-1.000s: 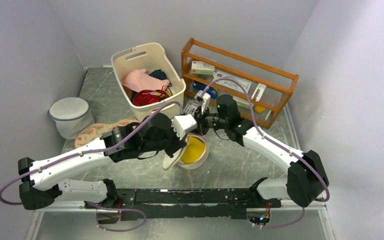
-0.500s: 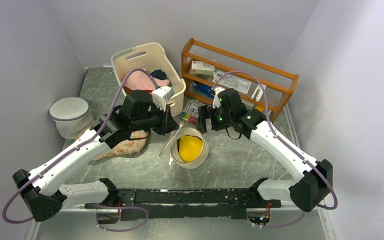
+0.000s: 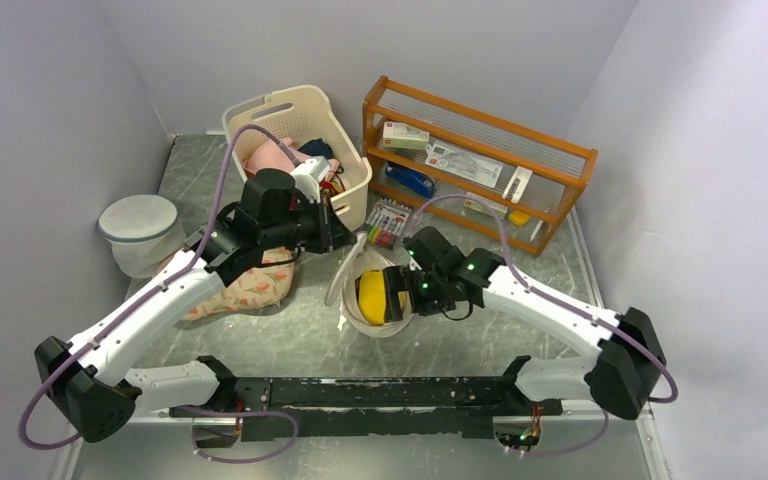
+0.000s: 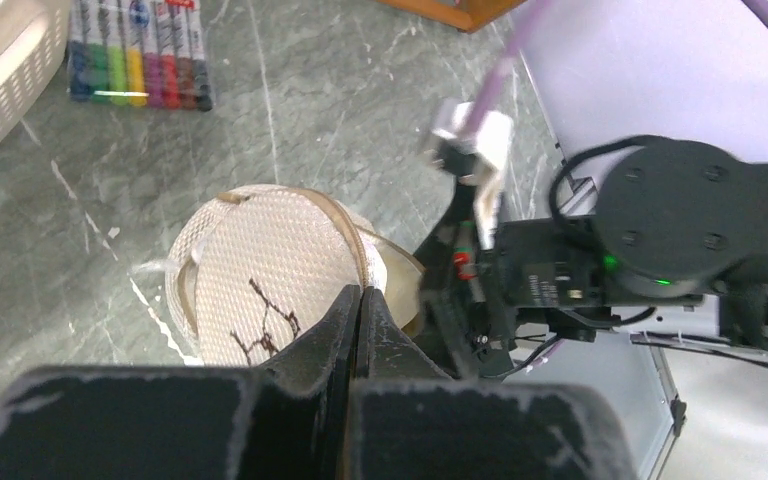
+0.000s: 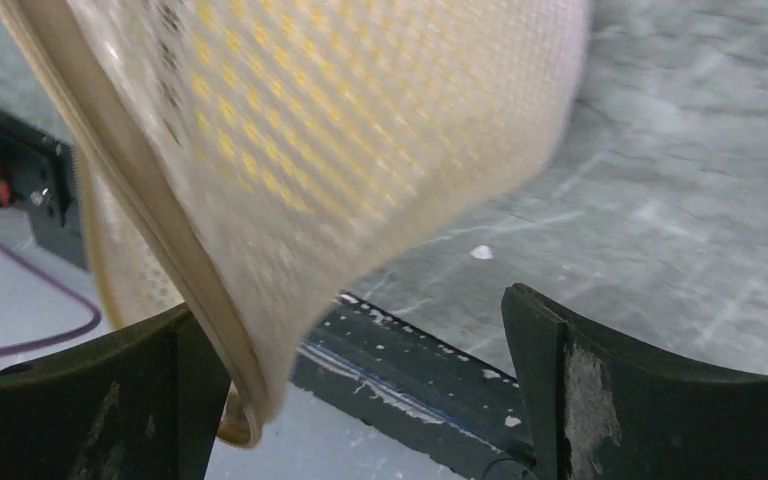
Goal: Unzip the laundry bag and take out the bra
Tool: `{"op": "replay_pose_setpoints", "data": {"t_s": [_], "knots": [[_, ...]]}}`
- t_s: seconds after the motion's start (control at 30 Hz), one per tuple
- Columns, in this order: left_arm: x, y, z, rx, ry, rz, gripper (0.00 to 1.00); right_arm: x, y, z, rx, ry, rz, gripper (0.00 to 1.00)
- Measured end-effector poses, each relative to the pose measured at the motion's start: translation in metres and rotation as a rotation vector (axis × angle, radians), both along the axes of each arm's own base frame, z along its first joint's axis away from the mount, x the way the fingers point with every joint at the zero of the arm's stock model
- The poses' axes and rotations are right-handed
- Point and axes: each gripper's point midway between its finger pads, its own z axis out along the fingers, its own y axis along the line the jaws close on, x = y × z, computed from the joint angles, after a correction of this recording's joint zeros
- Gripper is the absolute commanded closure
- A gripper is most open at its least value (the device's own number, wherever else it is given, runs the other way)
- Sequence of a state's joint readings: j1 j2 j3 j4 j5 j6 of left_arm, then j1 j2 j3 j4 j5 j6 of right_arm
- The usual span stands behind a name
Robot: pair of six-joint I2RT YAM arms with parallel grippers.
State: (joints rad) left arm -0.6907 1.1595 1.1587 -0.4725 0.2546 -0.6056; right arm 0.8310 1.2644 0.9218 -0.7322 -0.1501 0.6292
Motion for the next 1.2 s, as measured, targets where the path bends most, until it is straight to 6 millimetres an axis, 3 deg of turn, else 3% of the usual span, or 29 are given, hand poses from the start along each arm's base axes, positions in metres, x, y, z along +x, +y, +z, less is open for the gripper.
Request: {"op": "replay_pose_setpoints", "data": {"t_s": [0.1,0.23,0.33,0.43,0.57,0.77,0.87,1.0,1.2], "knots": [[0.005,0.005,-0.008,-0.003,0.033,0.035,0.93,0.004,-0.014,0.004,-0.012,-0.058,-0.057,0.07],[0.012,0.012,-0.01,-0.014,0.057,0.073,0.93,0.015,-0.028,0.02,0.025,-0.172,-0.153,0.43],[0.02,0.021,-0.01,-0.022,0.071,0.106,0.93,0.014,-0.04,0.006,0.039,-0.183,-0.234,0.49],[0.028,0.03,-0.015,-0.021,0.102,0.134,0.93,0.011,-0.052,-0.014,0.007,-0.167,-0.288,0.64],[0.034,0.04,-0.028,0.004,0.165,0.154,0.93,0.032,-0.063,-0.011,-0.027,-0.212,-0.358,0.8],[0.031,0.063,-0.044,0.052,0.238,0.172,0.93,0.086,-0.086,0.002,-0.086,-0.312,-0.43,0.88],[0.024,0.078,-0.061,0.072,0.284,0.19,0.93,0.101,-0.088,0.001,-0.111,-0.343,-0.372,0.89],[0.001,0.091,-0.089,0.115,0.36,0.201,0.91,0.101,-0.071,0.001,-0.057,-0.344,-0.234,0.89],[-0.008,0.105,-0.11,0.178,0.393,0.244,0.65,0.095,-0.042,0.012,0.089,-0.362,-0.097,0.89]]}}
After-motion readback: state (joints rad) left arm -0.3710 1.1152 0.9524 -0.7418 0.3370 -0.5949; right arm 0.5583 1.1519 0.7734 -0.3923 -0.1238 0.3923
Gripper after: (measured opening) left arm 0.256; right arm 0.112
